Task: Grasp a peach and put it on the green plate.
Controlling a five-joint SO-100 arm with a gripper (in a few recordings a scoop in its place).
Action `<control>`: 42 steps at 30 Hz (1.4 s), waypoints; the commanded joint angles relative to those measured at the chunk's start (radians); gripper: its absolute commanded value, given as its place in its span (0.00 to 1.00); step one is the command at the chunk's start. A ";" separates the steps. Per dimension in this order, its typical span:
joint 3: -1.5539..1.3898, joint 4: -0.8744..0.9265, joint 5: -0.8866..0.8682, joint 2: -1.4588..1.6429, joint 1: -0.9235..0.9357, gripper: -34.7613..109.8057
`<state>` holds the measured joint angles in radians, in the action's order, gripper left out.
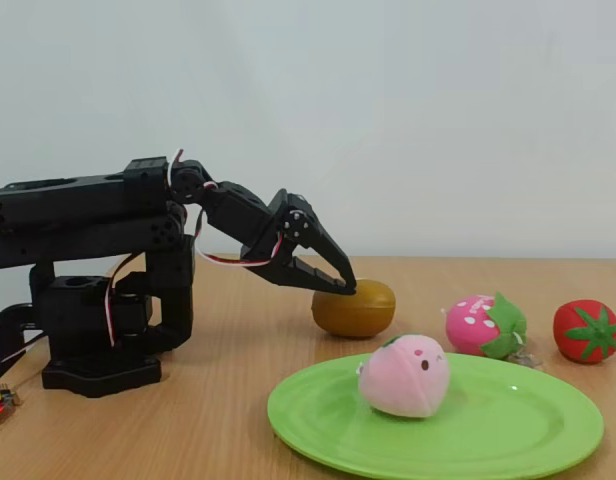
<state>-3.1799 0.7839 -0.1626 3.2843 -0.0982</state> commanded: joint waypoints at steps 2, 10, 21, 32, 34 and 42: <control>-0.044 0.002 0.003 0.017 -0.026 0.18; -0.026 0.057 0.012 0.014 -0.018 0.18; 0.044 0.305 0.006 0.012 -0.006 0.18; 0.078 0.454 0.058 0.012 0.021 0.18; 0.078 0.454 0.057 0.012 0.028 0.18; 0.078 0.454 0.052 0.012 0.055 0.18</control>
<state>-3.0971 1.2164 -0.1012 3.2812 -0.0399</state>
